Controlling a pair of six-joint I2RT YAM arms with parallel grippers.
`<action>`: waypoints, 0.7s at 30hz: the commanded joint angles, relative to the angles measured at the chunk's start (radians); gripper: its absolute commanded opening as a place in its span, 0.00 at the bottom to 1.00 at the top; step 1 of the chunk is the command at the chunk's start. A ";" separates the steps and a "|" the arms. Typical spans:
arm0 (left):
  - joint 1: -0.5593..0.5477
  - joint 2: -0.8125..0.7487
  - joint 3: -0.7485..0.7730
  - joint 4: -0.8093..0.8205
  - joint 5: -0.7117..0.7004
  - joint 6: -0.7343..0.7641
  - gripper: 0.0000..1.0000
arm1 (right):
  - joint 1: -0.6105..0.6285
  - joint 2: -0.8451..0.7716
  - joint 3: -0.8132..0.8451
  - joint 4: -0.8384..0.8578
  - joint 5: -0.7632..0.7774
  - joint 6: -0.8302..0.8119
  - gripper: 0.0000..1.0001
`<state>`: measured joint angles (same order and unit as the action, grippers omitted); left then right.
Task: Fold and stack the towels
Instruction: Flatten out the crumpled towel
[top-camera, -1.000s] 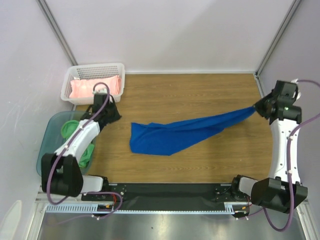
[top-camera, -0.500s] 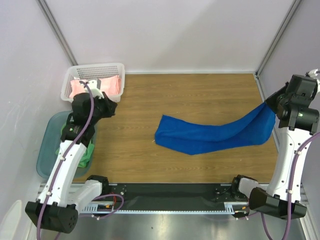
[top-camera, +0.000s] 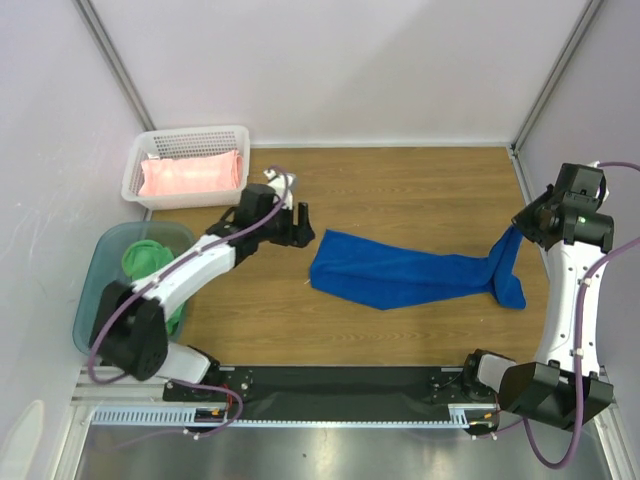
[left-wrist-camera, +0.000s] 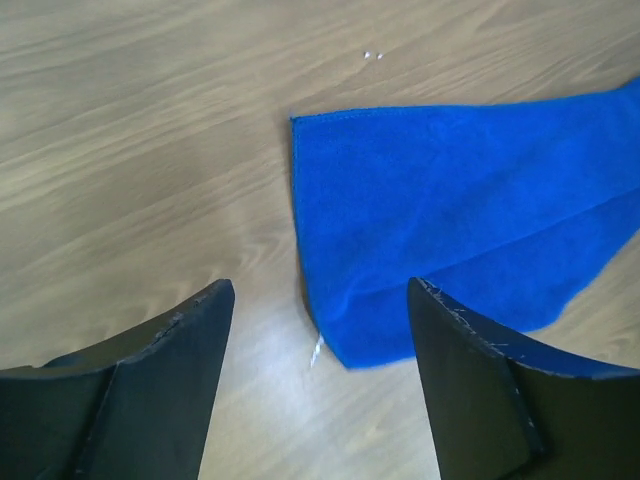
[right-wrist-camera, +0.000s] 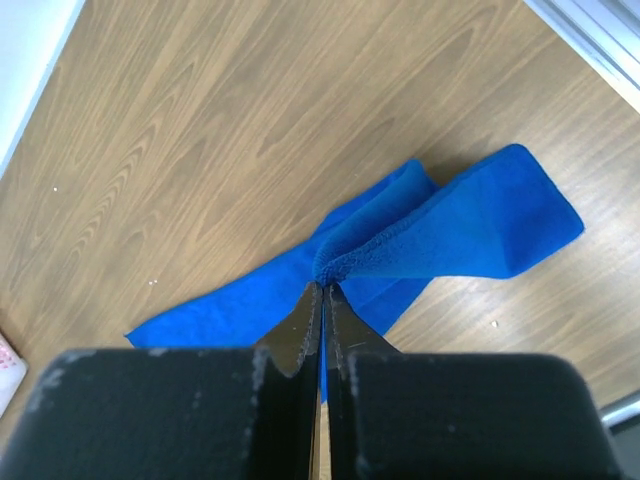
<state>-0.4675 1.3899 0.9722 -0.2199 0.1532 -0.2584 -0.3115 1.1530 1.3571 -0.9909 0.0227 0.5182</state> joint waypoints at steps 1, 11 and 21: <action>-0.014 0.118 0.068 0.140 0.003 0.059 0.77 | -0.009 0.004 -0.009 0.061 -0.043 -0.020 0.00; -0.017 0.400 0.184 0.341 0.154 0.071 0.78 | -0.026 0.013 -0.021 0.071 -0.067 -0.033 0.00; -0.025 0.532 0.214 0.379 0.161 0.068 0.77 | -0.044 0.036 -0.003 0.061 -0.092 -0.040 0.00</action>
<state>-0.4850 1.9041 1.1461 0.0875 0.2741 -0.2054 -0.3470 1.1801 1.3315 -0.9508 -0.0551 0.4995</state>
